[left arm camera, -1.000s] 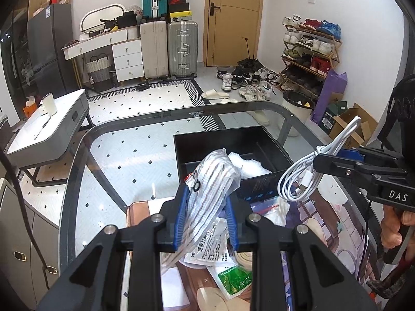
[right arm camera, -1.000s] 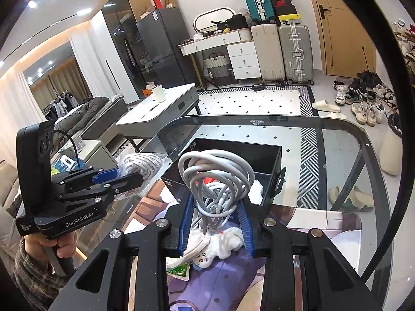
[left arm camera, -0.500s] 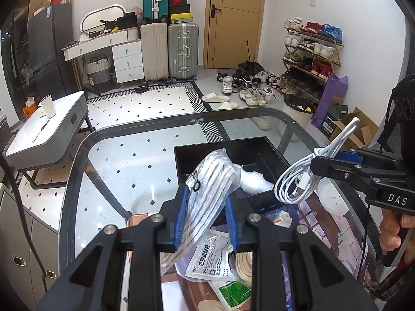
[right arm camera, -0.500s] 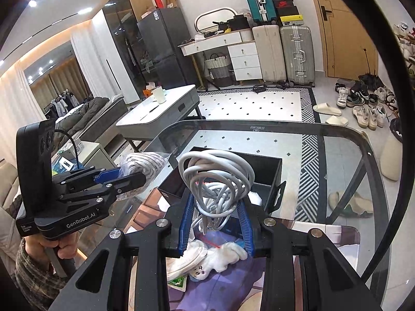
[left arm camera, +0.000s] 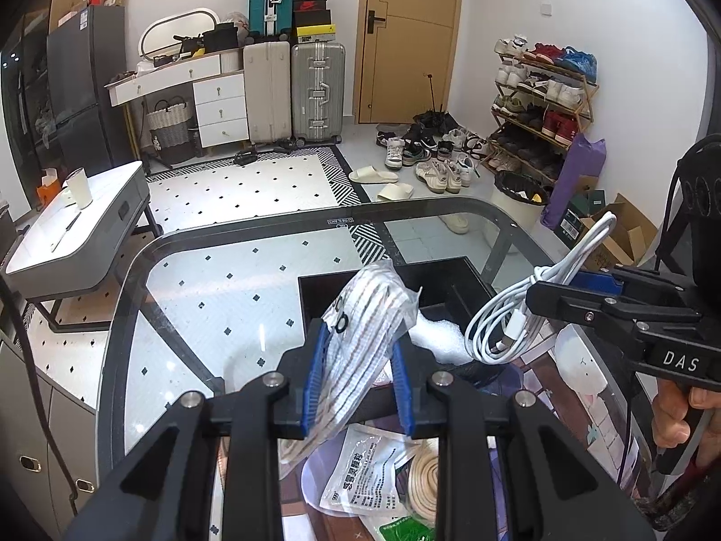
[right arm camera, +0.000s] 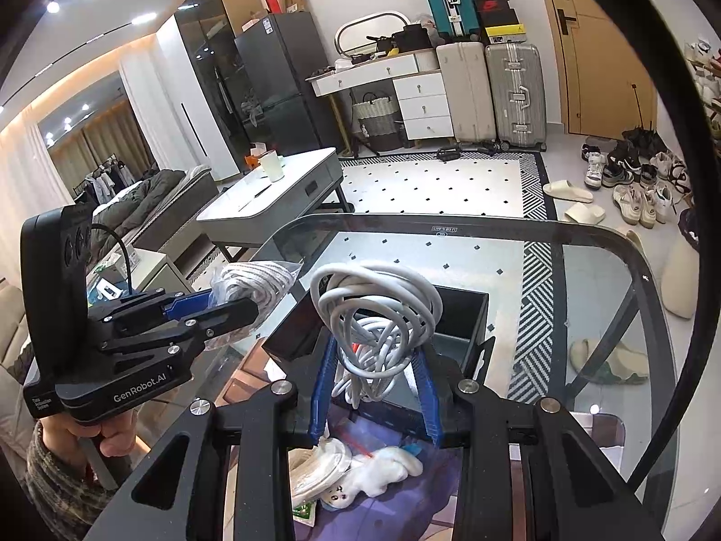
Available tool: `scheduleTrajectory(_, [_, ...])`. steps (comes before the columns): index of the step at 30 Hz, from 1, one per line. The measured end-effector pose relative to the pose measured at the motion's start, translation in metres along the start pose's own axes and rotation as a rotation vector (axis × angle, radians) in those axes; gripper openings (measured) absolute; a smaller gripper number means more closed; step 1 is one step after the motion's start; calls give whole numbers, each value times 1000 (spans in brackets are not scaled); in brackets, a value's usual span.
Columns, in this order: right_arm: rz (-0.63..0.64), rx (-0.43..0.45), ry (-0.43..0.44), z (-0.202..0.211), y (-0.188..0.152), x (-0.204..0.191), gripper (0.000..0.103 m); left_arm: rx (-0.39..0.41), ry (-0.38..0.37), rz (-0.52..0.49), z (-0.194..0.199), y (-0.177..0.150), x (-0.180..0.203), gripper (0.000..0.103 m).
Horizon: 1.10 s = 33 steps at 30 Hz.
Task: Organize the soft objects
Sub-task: 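Carry the bagged cables with the left tool while the right carries the coiled cable over the box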
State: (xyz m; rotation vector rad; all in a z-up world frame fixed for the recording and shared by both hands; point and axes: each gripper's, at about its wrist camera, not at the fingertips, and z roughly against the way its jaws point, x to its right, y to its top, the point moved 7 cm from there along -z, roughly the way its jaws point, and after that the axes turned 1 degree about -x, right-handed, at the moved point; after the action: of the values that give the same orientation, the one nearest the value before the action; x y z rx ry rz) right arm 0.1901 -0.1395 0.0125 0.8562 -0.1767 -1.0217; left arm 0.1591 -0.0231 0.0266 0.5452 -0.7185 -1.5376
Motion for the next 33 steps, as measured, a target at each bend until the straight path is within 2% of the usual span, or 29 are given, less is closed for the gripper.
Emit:
scheduleTrajectory(18, [6, -1, -11, -23, 23, 1, 33, -17, -6, -8, -23, 10, -8, 25])
scheduleTrajectory(33, [-14, -68, -1, -52, 27, 12, 33, -38, -5, -27, -51, 16, -9, 25])
